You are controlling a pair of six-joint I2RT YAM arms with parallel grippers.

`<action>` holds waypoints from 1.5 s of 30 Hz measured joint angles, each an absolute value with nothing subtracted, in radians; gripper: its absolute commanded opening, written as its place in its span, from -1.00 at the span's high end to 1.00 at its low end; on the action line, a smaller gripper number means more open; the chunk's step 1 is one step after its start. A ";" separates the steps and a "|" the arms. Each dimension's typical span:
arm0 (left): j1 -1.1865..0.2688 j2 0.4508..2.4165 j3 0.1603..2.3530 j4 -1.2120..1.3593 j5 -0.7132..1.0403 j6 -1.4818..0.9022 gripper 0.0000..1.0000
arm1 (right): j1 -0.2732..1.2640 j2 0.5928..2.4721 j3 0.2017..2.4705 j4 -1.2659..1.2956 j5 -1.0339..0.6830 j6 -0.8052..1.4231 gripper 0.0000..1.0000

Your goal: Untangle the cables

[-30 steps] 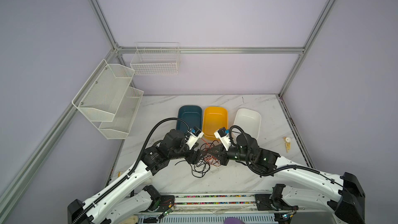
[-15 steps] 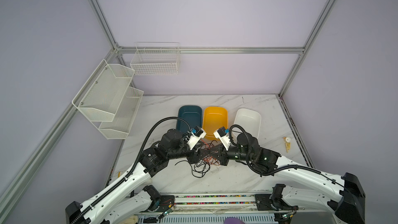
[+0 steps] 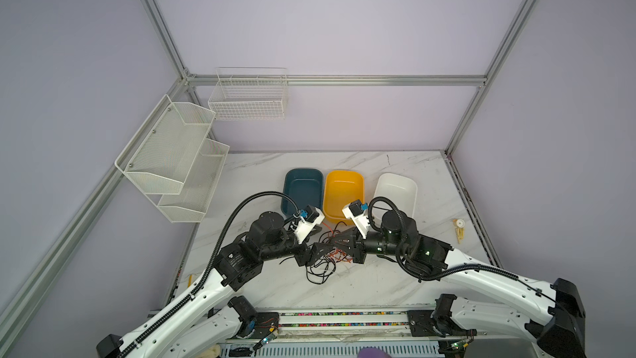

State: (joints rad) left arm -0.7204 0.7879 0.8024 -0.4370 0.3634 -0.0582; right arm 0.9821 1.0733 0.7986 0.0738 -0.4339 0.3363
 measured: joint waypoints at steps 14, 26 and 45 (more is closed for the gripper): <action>-0.721 0.842 0.795 -0.434 0.447 -0.049 -0.08 | 0.982 1.066 0.804 0.090 -0.469 0.352 1.00; -0.722 0.844 0.795 -0.437 0.475 -0.040 0.25 | 0.982 1.052 0.804 0.093 -0.487 0.354 1.00; -0.722 0.827 0.795 -0.469 0.410 -0.030 1.00 | 0.982 1.002 0.793 0.089 -0.442 0.368 1.00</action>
State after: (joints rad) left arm -0.7223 0.8272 0.7948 -0.4686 0.4099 -0.0296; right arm 0.9821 1.0023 0.7933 0.0891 -0.4416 0.3676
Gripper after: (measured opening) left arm 0.048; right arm 0.059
